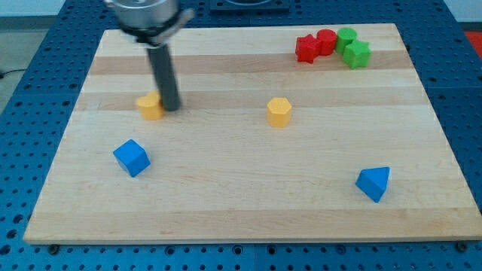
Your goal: Drag the yellow into the blue cube
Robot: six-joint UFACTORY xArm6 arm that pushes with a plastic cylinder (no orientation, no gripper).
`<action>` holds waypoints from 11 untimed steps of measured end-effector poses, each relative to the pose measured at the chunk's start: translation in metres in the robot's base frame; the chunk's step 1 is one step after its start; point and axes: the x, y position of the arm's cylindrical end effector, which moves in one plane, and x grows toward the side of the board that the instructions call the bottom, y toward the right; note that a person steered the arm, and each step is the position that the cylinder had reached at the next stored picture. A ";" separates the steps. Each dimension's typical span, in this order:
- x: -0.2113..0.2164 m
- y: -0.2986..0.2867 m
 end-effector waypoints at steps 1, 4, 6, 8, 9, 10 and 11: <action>-0.012 -0.043; 0.018 -0.069; 0.042 -0.002; 0.060 -0.020; 0.080 -0.048; 0.053 -0.011; 0.014 0.055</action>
